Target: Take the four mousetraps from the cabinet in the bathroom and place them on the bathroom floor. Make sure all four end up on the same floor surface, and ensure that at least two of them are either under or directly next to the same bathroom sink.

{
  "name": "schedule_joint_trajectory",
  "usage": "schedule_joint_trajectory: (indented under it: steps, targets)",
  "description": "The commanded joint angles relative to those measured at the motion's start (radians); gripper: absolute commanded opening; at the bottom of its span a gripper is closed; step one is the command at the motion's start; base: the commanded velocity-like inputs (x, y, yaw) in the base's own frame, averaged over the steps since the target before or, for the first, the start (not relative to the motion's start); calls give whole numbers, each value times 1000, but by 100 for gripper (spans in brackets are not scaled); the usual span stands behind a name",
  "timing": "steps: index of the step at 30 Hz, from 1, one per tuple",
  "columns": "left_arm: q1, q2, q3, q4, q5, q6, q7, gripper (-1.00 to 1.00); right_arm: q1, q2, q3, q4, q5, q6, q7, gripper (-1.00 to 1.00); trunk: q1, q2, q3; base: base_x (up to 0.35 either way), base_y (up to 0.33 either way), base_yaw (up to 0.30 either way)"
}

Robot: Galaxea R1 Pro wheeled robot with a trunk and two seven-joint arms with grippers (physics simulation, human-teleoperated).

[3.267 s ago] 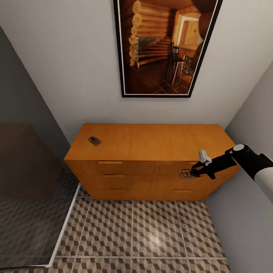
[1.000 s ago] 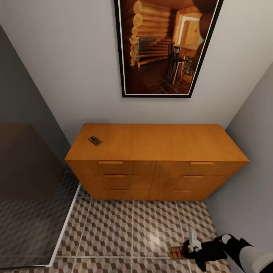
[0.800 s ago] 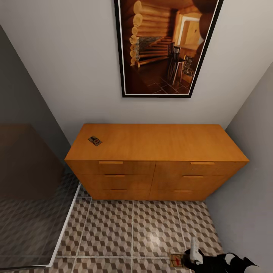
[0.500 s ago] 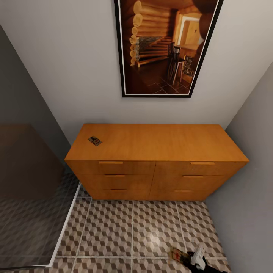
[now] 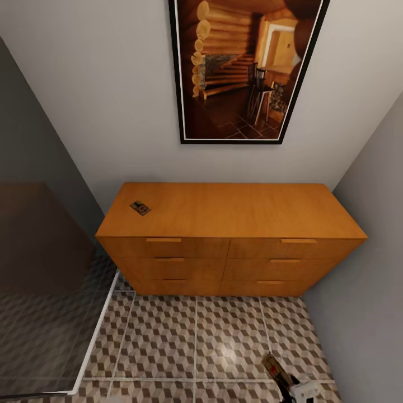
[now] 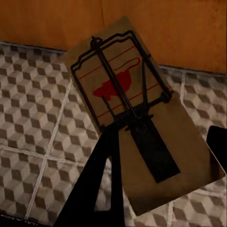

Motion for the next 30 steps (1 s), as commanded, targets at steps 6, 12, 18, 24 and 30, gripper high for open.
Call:
schedule_joint_trajectory:
  steps: [6, 12, 18, 24, 30]
  targets:
    - [-1, 1, -6, -166, 11, 74, 14, 100, 65, 57, 4, 0, -12, -179, -275, -100, 1, -2, -2, 0, 0, 0]
    - [-3, 0, -6, -284, 11, 112, 116, 100, 151, 140, 4, -1, -10, -219, -549, -100, 1, -2, -2, 0, 0, 0]
    - [-3, -13, -6, -398, 10, 123, 141, 100, 168, 159, 6, -7, -8, -219, -622, -100, 1, -2, -2, 0, 0, 0]
    - [-3, -40, -7, -421, 6, 123, 140, 100, 169, 159, 8, -11, -3, -219, -627, -100, 1, -2, -2, 0, 0, 0]
    - [-3, -41, -12, -420, 5, 117, 136, 100, 169, 158, 8, -15, -2, -219, -627, -100, 1, -2, -2, 0, 0, 0]
